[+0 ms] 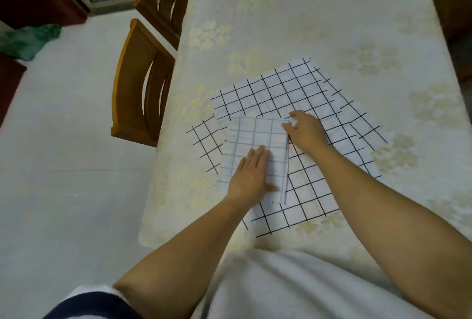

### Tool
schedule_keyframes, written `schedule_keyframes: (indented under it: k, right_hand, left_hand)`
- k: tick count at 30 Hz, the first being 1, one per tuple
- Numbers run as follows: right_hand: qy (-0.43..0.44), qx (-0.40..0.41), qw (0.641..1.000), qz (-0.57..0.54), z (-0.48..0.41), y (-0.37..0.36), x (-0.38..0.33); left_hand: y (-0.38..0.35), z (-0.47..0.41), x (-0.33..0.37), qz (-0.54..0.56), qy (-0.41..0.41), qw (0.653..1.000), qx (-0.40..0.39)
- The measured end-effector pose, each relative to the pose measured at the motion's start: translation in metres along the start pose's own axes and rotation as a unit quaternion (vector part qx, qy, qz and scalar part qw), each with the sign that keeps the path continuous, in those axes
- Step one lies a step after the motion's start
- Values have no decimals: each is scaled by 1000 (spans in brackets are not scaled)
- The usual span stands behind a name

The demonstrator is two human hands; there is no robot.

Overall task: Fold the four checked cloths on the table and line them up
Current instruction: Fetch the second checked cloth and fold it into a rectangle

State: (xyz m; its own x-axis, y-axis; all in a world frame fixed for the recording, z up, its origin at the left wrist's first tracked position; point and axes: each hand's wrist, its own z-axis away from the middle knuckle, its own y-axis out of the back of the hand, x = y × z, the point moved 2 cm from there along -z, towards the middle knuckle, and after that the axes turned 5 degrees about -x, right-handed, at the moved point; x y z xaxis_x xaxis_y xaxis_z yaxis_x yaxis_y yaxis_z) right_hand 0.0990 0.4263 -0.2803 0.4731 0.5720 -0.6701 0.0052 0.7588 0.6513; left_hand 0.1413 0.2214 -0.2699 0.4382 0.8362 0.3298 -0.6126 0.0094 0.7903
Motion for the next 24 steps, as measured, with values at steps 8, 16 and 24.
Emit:
schedule_keyframes:
  k: [8, 16, 24]
  right_hand:
    - [17, -81, 997, 9, -30, 9, -7]
    - [-9, -69, 996, -62, -37, 16, -5]
    - [-32, -68, 991, -106, -37, 18, 8]
  left_hand:
    - [-12, 1, 7, 2, 37, 999, -29]
    - [-20, 1, 12, -24, 42, 998, -40]
    - [-15, -3, 33, -50, -24, 997, -60]
